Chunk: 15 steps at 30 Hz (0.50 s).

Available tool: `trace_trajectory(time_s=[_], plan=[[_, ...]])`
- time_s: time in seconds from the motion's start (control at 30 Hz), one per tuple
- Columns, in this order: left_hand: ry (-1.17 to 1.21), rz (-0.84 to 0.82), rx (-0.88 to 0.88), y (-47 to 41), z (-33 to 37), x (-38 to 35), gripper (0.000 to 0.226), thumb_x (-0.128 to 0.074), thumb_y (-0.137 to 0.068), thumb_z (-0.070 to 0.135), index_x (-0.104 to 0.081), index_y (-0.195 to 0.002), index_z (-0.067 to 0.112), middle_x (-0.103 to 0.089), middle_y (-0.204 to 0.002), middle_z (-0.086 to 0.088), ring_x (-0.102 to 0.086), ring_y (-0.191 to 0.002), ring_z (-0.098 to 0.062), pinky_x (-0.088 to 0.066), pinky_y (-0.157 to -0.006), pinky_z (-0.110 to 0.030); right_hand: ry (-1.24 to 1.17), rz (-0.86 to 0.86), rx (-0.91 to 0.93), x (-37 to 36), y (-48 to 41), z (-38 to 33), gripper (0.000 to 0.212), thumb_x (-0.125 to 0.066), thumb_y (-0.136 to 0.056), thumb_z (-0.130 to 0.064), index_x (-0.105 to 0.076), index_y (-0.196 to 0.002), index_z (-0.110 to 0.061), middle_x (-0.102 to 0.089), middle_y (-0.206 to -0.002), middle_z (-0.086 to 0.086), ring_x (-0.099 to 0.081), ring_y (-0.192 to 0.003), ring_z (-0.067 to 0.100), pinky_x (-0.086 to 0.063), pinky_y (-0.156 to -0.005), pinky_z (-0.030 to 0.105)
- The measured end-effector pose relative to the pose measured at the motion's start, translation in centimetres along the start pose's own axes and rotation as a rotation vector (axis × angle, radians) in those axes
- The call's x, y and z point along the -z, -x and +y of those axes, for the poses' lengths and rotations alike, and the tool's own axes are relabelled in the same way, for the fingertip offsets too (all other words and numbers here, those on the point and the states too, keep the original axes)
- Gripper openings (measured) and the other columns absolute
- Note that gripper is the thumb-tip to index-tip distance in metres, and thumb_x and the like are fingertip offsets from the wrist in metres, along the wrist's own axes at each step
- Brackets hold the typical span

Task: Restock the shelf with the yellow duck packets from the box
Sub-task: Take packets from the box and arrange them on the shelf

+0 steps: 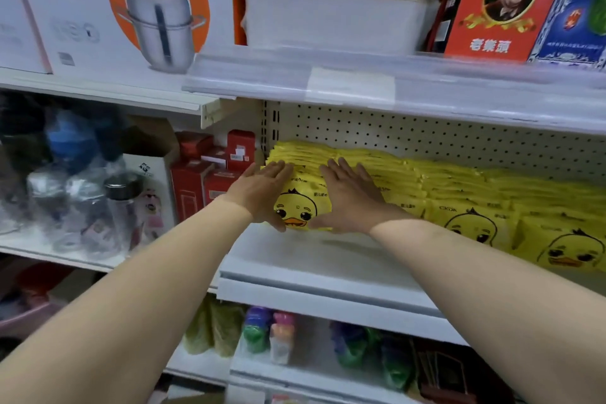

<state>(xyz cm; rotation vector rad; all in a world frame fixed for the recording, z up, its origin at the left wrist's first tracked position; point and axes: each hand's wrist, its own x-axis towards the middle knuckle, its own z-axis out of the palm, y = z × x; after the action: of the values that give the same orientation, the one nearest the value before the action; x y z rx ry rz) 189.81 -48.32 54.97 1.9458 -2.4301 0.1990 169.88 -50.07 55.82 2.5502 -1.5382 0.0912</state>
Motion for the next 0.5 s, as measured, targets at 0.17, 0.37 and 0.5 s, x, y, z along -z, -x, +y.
trace_trajectory(time_s=[0.17, 0.37, 0.5], plan=[[-0.050, 0.004, -0.026, -1.8, -0.3, -0.3, 0.136, -0.083, -0.063, 0.055, 0.009, -0.155, 0.016, 0.001, -0.164, -0.002, 0.000, -0.151, -0.018, -0.004, -0.122, -0.042, 0.024, 0.000, -0.019, -0.8, -2.4, -1.3, 0.133, -0.073, -0.064, -0.074, 0.000, -0.158, -0.014, 0.002, -0.167, 0.008, 0.005, -0.153, 0.025, 0.001, -0.124, 0.048], [-0.129, 0.008, -0.037, -3.2, -0.3, -0.9, 0.143, -0.083, -0.060, 0.059, 0.014, -0.154, 0.012, 0.005, -0.164, -0.005, 0.000, -0.151, -0.020, -0.006, -0.122, -0.042, 0.079, -0.043, -0.068, -1.7, -3.5, -1.8, 0.137, -0.078, -0.063, -0.069, 0.003, -0.158, -0.012, 0.002, -0.167, 0.009, 0.003, -0.154, 0.025, 0.003, -0.124, 0.044], [-0.123, -0.036, -0.037, -3.4, -0.2, -0.8, 0.147, -0.083, -0.056, 0.062, 0.013, -0.153, 0.009, 0.005, -0.164, -0.005, 0.002, -0.151, -0.020, -0.007, -0.122, -0.042, 0.091, -0.068, -0.078, -1.9, -3.9, -1.8, 0.137, -0.078, -0.064, -0.069, 0.005, -0.158, -0.013, 0.002, -0.167, 0.008, 0.001, -0.154, 0.024, 0.001, -0.124, 0.043]])
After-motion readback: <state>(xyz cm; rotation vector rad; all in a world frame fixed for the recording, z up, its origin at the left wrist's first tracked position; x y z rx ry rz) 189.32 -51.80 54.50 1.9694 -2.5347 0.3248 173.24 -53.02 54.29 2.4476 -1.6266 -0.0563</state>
